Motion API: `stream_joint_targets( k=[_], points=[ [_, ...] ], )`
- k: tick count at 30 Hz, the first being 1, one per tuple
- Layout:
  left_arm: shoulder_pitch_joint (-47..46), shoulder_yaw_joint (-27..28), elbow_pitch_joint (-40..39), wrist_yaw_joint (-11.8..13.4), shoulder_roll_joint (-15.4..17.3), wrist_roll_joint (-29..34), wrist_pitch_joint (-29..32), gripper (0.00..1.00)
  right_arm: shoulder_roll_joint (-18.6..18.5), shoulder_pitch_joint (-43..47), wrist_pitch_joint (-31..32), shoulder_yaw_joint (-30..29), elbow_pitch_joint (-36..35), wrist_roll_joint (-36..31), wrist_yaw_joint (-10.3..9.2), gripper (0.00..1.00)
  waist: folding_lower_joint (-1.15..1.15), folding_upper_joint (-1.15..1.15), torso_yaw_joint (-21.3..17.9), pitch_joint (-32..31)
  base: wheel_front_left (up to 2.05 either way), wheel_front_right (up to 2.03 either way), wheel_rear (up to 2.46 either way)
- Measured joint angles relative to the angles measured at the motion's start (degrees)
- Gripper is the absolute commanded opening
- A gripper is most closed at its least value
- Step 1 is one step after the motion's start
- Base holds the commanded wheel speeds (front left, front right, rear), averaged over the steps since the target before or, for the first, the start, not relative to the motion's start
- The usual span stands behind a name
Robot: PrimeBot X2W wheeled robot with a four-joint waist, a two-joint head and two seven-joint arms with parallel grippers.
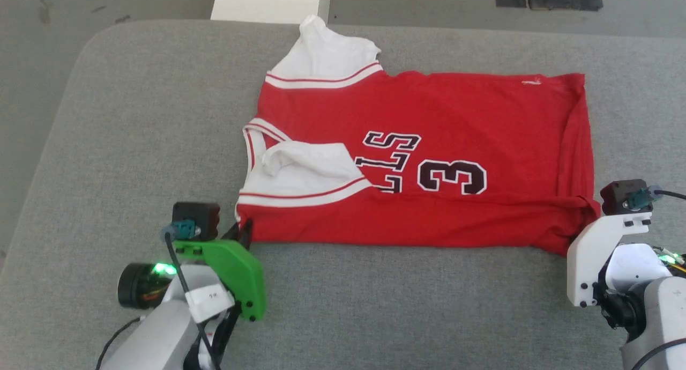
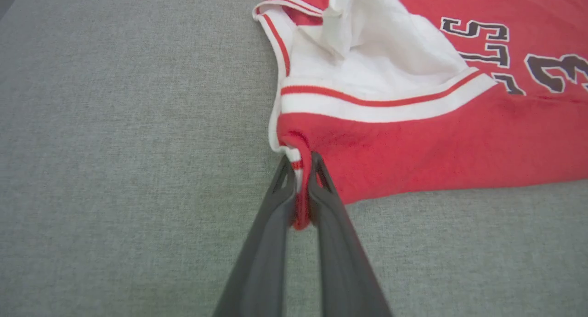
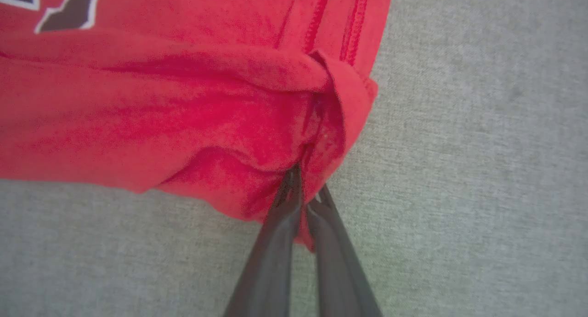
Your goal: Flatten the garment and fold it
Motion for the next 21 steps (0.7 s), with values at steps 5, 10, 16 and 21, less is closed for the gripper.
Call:
stream_joint_targets(
  k=[5,10,16,21],
  points=[
    [2.9,0.2,0.7,0.0,1.4,-0.4,0.0,0.0,-2.2,1.9,1.3,1.3,-0.9,1.9,0.0,0.0,0.0,0.0,-0.6,-2.8,0.0,0.0,0.0],
    [6.3,0.6,0.0,0.0,3.3,-1.2,0.1,0.0,-4.4,5.4,4.5,2.7,-4.9,4.1,0.01,0.0,0.0,0.0,-1.2,-5.9,0.0,0.0,0.0],
    [11.0,-0.3,-2.3,0.5,5.6,-1.7,2.2,0.0,-6.8,11.3,8.5,2.3,-11.4,7.2,0.02,0.0,0.0,0.0,-1.6,-8.5,0.0,0.0,0.0],
    [14.3,-1.4,-3.4,0.9,6.1,-2.5,3.3,0.0,-6.5,15.7,10.5,0.3,-14.1,8.3,0.02,0.0,0.0,0.0,-1.3,-8.4,0.0,0.0,0.0]
  ],
)
